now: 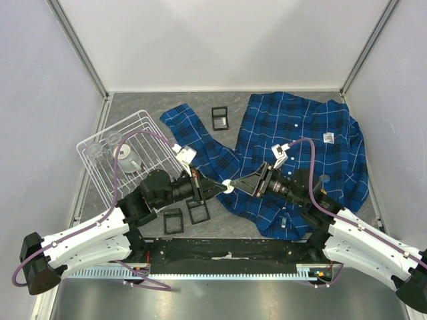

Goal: Remove the brooch from the garment
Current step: Close the brooch.

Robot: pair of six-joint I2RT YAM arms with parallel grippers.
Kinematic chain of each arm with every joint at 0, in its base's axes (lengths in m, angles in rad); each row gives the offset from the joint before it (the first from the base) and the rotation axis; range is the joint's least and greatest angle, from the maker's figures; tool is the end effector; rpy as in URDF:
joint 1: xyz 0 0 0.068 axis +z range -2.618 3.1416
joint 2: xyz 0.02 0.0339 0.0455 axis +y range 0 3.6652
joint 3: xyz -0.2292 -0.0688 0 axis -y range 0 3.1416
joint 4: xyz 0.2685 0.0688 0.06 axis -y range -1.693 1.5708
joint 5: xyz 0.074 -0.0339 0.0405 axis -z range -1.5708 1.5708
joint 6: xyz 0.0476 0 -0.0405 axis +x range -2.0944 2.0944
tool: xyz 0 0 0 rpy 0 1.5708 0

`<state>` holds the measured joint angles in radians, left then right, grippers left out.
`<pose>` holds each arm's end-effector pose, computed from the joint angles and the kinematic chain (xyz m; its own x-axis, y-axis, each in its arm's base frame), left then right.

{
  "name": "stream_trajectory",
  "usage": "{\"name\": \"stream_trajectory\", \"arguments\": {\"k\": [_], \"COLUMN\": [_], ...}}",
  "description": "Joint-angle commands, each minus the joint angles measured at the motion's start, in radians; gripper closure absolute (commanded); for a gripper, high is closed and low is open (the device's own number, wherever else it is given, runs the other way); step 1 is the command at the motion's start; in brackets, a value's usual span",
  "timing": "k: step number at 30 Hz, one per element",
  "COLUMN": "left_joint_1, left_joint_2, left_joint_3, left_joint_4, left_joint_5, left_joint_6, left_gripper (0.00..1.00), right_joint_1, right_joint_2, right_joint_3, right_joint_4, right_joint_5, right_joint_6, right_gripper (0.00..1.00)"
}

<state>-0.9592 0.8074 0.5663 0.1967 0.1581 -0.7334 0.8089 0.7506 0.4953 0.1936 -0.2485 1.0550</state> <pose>0.1417 -0.2151 0.2679 -0.6206 -0.2664 -0.7375 0.6507 0.3499 -0.6739 0.1622 0.1870 0.2527 -0.7785 0.4055 -0.4791 -0.3925 0.2812 0.8757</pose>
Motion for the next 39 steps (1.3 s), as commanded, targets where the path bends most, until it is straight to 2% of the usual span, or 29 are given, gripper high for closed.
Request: {"name": "stream_trajectory", "arguments": {"k": [1, 2, 4, 6, 8, 11, 12, 16, 19, 24, 29, 36, 39], "left_joint_1": [-0.013, 0.002, 0.022, 0.046, 0.065, 0.100, 0.108, 0.135, 0.145, 0.154, 0.160, 0.162, 0.162], "left_joint_2": [0.001, -0.002, -0.025, -0.045, -0.065, -0.067, -0.062, -0.019, 0.032, 0.090, 0.110, 0.145, 0.147], "left_joint_3": [0.105, 0.115, 0.110, 0.104, 0.115, 0.158, 0.170, 0.269, 0.331, 0.354, 0.334, 0.325, 0.317], "left_joint_4": [-0.253, -0.308, -0.328, -0.362, -0.400, -0.543, -0.601, -0.712, -0.773, -0.801, -0.809, -0.809, -0.806], "left_joint_5": [-0.063, -0.055, -0.014, 0.003, 0.006, -0.011, -0.009, -0.005, 0.012, 0.054, 0.086, 0.130, 0.139], "left_joint_6": [-0.006, -0.015, -0.056, -0.111, -0.145, -0.265, -0.321, -0.458, -0.534, -0.647, -0.719, -0.787, -0.804], "left_gripper": [0.98, 0.98, 0.98, 0.98, 0.98, 0.98, 0.98, 0.98, 0.98, 0.98, 0.98, 0.98, 0.98], "right_joint_1": [-0.022, -0.022, -0.020, -0.020, -0.019, 0.012, 0.025, 0.128, 0.217, 0.352, 0.464, 0.498, 0.509], "right_joint_2": [-0.059, -0.068, -0.085, -0.088, -0.083, -0.089, -0.094, -0.085, -0.028, 0.059, 0.075, 0.104, 0.142], "right_joint_3": [0.037, 0.038, 0.031, 0.023, 0.022, 0.005, -0.017, -0.093, -0.090, -0.051, -0.055, -0.044, -0.021], "right_joint_4": [-0.129, -0.170, -0.192, -0.204, -0.152, -0.062, -0.027, 0.196, 0.254, 0.290, 0.297, 0.300, 0.288], "right_joint_5": [0.066, 0.046, -0.006, -0.038, -0.047, -0.025, -0.032, 0.026, 0.083, 0.230, 0.365, 0.417, 0.426], "right_joint_6": [-0.182, -0.288, -0.392, -0.509, -0.567, -0.677, -0.758, -0.976, -1.143, -1.289, -1.441, -1.491, -1.512], "right_gripper": [0.43, 0.39, 0.34, 0.32, 0.32, 0.33, 0.34, 0.37, 0.38, 0.41, 0.51, 0.57, 0.62]}}
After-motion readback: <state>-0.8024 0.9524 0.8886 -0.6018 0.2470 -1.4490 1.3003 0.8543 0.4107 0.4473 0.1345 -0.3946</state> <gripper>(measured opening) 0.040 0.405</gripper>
